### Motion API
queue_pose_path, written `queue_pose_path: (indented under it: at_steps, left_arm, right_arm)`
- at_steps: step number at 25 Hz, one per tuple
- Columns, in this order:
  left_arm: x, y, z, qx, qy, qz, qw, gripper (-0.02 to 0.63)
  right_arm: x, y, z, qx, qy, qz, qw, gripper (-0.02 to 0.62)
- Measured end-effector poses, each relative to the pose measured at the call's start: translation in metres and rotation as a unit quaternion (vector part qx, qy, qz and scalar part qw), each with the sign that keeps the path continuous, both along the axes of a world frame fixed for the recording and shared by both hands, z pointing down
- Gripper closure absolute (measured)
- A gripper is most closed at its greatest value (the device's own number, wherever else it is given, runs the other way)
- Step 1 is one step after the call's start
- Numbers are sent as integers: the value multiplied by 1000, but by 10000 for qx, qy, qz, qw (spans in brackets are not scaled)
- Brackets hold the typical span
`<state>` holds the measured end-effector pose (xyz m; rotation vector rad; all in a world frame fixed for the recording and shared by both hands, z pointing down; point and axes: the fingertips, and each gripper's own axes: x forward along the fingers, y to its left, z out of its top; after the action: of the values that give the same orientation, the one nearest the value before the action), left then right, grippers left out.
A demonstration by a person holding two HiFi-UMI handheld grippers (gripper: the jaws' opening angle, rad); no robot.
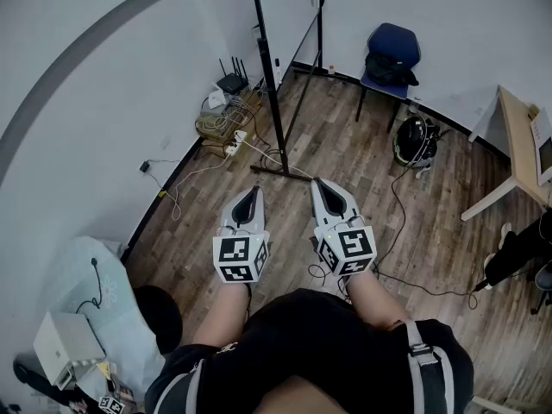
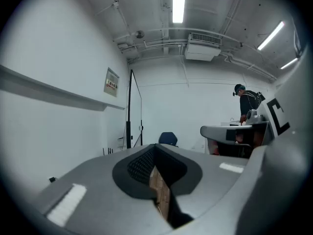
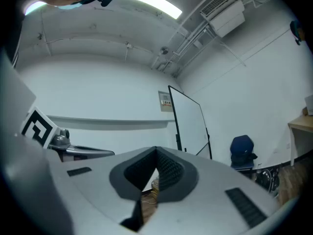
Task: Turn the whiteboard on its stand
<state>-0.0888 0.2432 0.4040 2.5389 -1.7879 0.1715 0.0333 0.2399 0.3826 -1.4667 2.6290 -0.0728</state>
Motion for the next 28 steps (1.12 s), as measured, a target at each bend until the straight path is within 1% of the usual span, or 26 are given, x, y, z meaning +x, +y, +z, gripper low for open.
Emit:
queue_pose_path:
  at_steps: [5, 10, 14, 19, 22, 25, 28]
  left_arm:
    - [10, -4, 0, 7, 67, 19, 10000, 597]
    - [21, -7, 5, -67, 132, 10, 9999, 597]
    - [29, -11, 11, -106, 153, -94, 9998, 597]
    - [39, -16, 13, 0, 205, -278, 9994, 595]
    - [46, -20, 16, -49, 218, -287, 9993, 597]
    - [56, -20, 17, 1, 199, -303, 9993, 597]
    - [56, -30, 20, -1, 194, -355, 9992, 597]
  right_arm:
    - [7, -3, 1, -69, -110, -71, 9999, 591]
    - [12, -7, 2, -45, -67, -165, 9998, 591]
    - [19, -12, 9, -109, -68, -296, 9995, 591]
    - [30, -22, 15, -102, -74, -442, 9989, 591]
    - [34, -27, 16, -112, -47, -542, 9985, 591]
    - [40, -33, 22, -168, 28, -631, 9979, 591]
    - [39, -44, 24, -188, 63, -728, 9972, 591]
